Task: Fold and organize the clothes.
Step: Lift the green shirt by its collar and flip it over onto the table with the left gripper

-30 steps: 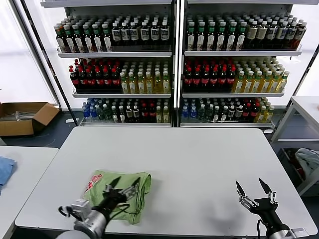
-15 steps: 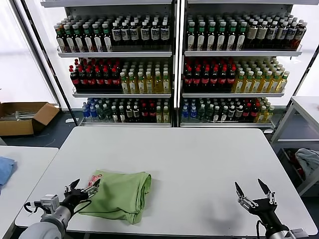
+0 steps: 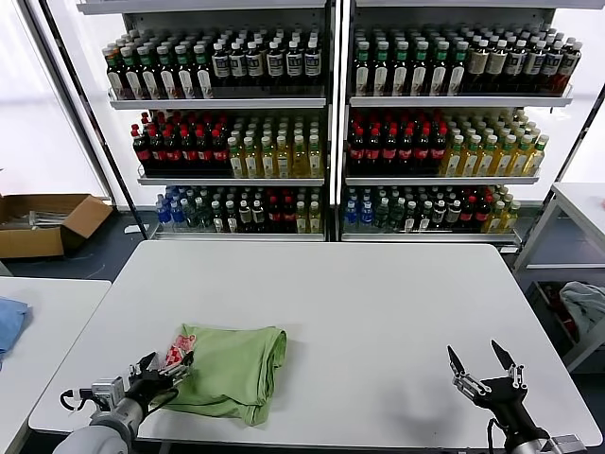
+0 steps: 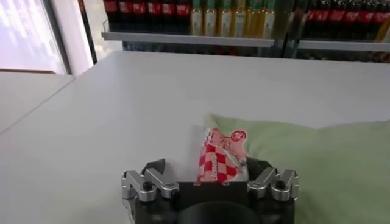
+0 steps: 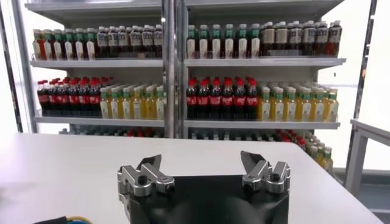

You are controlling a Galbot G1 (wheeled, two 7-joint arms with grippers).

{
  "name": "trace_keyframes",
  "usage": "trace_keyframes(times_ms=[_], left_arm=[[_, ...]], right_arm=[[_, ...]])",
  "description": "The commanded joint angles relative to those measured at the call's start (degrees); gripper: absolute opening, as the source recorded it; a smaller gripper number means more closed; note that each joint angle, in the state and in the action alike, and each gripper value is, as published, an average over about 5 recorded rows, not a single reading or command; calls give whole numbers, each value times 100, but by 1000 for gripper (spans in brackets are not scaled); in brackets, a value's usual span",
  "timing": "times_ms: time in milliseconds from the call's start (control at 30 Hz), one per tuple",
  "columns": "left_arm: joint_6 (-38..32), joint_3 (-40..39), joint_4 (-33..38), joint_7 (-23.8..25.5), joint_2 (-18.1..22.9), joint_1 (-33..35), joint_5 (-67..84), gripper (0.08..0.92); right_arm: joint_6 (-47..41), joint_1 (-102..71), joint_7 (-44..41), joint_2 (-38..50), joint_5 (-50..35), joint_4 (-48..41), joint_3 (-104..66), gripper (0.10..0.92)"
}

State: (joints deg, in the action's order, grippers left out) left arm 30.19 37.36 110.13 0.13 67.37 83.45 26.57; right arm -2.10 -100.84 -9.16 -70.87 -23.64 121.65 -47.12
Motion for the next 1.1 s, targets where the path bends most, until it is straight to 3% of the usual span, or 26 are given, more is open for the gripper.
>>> trace_keyframes(times_ms=[33,200,300,967,1100], left_arm=[[-16,-136,-101,30,140,-52,-209,823],[-28,-151,-171,45,161,-43,-243,818],[-36,-154,-172,82,166,-13,-242,767],[-151,191,146,179,102,101,-9,188],[-142,549,330,143,-29,63,150,120]], right_arm=[[-2,16,10,-4,2,-9,15,823],[3,19,13,1,-8,-9,6,823],[17,5,12,3,-17,-21,-5,823],[66,9,9,-11,-60,-22,-18,823],[67,38,10,-16,-59,-31,21,823]])
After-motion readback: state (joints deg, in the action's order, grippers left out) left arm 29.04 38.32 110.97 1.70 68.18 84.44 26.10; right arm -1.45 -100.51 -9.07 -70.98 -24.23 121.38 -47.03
